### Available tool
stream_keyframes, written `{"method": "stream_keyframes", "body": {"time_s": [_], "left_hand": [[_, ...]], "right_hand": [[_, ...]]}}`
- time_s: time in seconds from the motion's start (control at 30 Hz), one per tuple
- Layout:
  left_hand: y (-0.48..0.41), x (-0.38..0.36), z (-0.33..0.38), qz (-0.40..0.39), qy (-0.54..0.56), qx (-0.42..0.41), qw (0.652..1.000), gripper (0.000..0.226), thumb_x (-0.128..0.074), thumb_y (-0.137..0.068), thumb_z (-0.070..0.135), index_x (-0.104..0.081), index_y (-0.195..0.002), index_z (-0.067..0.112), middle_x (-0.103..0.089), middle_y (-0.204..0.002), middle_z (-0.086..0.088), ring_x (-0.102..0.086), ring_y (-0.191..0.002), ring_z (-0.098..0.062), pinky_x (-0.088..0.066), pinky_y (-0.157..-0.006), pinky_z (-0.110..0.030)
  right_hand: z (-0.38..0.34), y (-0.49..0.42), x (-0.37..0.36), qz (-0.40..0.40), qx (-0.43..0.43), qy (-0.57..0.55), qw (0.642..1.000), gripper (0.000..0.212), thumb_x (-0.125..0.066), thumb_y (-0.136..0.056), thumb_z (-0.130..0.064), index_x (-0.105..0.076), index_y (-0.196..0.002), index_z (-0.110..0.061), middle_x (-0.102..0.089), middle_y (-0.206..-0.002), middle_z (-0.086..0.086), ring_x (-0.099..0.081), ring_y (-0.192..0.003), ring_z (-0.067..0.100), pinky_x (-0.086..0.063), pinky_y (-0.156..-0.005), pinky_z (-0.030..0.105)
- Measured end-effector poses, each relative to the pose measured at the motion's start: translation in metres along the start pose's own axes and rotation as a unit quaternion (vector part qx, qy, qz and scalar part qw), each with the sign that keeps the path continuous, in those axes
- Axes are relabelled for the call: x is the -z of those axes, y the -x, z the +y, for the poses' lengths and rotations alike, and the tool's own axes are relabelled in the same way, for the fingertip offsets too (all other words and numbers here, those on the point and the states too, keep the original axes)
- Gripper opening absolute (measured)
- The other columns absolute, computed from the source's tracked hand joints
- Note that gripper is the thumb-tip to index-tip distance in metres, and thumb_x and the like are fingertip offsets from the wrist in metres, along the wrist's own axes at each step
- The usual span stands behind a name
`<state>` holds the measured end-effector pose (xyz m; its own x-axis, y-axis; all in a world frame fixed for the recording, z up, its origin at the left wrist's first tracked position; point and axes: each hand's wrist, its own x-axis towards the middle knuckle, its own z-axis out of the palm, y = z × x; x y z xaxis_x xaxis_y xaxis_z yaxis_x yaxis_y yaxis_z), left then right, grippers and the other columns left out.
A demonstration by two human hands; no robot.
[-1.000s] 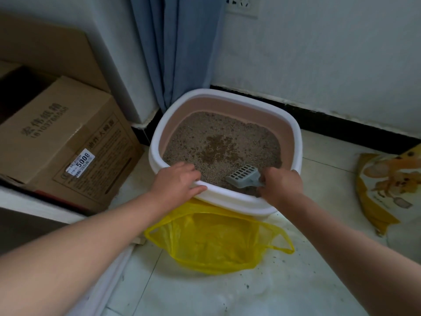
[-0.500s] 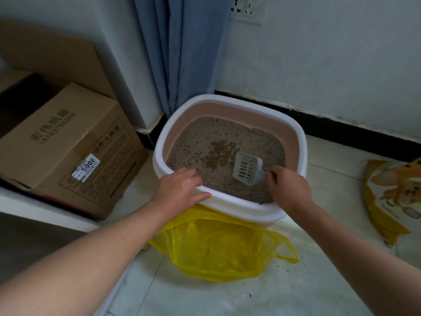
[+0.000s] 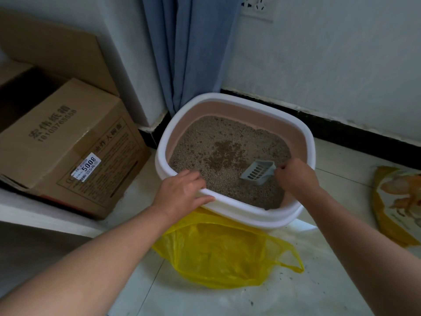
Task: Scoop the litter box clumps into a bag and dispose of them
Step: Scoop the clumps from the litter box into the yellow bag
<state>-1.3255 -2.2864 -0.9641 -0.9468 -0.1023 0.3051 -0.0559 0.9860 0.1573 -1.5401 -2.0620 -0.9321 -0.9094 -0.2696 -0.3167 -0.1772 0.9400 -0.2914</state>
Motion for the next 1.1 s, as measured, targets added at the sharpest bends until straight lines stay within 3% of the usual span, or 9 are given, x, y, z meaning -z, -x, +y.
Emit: {"method": "stream_keyframes", "body": {"time_s": [0.23, 0.37, 0.47, 0.63, 0.77, 1.1], "left_hand": [[0.001, -0.005, -0.003, 0.005, 0.004, -0.003, 1.000, 0.048, -0.051, -0.084, 0.068, -0.069, -0.080, 0.024, -0.057, -0.082, 0.010, -0.056, -0.080, -0.014, -0.047, -0.055, -0.031], [0.003, -0.007, -0.003, 0.011, 0.013, 0.001, 1.000, 0.048, -0.052, -0.085, 0.067, -0.068, -0.080, 0.022, -0.058, -0.083, 0.009, -0.054, -0.080, -0.014, -0.049, -0.056, -0.032], [0.004, -0.009, -0.004, 0.016, 0.014, -0.001, 1.000, 0.048, -0.052, -0.086, 0.067, -0.068, -0.080, 0.022, -0.058, -0.084, 0.009, -0.053, -0.080, -0.014, -0.049, -0.056, -0.033], [0.003, -0.010, -0.005, 0.027, -0.005, -0.017, 0.999, 0.047, -0.053, -0.086, 0.065, -0.069, -0.079, 0.022, -0.058, -0.083, 0.008, -0.054, -0.079, -0.014, -0.046, -0.058, -0.029], [0.002, -0.008, -0.003, 0.026, -0.004, -0.010, 1.000, 0.047, -0.052, -0.086, 0.065, -0.068, -0.078, 0.022, -0.058, -0.081, 0.008, -0.054, -0.078, -0.014, -0.043, -0.057, -0.028], [0.000, -0.011, -0.004, 0.036, 0.007, -0.019, 0.999, 0.046, -0.054, -0.085, 0.063, -0.068, -0.075, 0.021, -0.057, -0.079, 0.007, -0.054, -0.076, -0.015, -0.044, -0.056, -0.029]], "right_hand": [[-0.008, -0.021, -0.005, -0.037, 0.003, -0.031, 0.999, 0.022, -0.057, -0.096, -0.025, -0.072, -0.088, -0.010, -0.067, -0.070, 0.008, -0.060, -0.059, 0.020, -0.044, -0.050, 0.029], [-0.024, -0.034, -0.013, -0.052, 0.014, -0.068, 0.996, 0.021, -0.057, -0.097, -0.023, -0.072, -0.096, -0.009, -0.061, -0.064, 0.006, -0.053, -0.053, 0.017, -0.038, -0.046, 0.026], [-0.036, -0.044, -0.022, -0.064, 0.016, -0.091, 0.994, 0.021, -0.057, -0.097, -0.023, -0.073, -0.101, -0.009, -0.066, -0.071, 0.008, -0.054, -0.054, 0.017, -0.040, -0.047, 0.027], [-0.066, -0.063, -0.041, -0.073, 0.032, -0.092, 0.993, 0.029, -0.054, -0.099, -0.023, -0.072, -0.087, -0.004, -0.056, -0.062, 0.008, -0.048, -0.053, 0.018, -0.035, -0.050, 0.027], [-0.091, -0.070, -0.065, -0.081, 0.044, -0.111, 0.990, 0.030, -0.050, -0.099, -0.020, -0.074, -0.102, -0.002, -0.056, -0.068, 0.010, -0.047, -0.057, 0.020, -0.032, -0.051, 0.026], [-0.115, -0.062, -0.095, -0.083, 0.078, -0.130, 0.985, 0.032, -0.047, -0.100, -0.017, -0.073, -0.087, -0.004, -0.053, -0.062, 0.009, -0.045, -0.053, 0.020, -0.029, -0.049, 0.024]]}}
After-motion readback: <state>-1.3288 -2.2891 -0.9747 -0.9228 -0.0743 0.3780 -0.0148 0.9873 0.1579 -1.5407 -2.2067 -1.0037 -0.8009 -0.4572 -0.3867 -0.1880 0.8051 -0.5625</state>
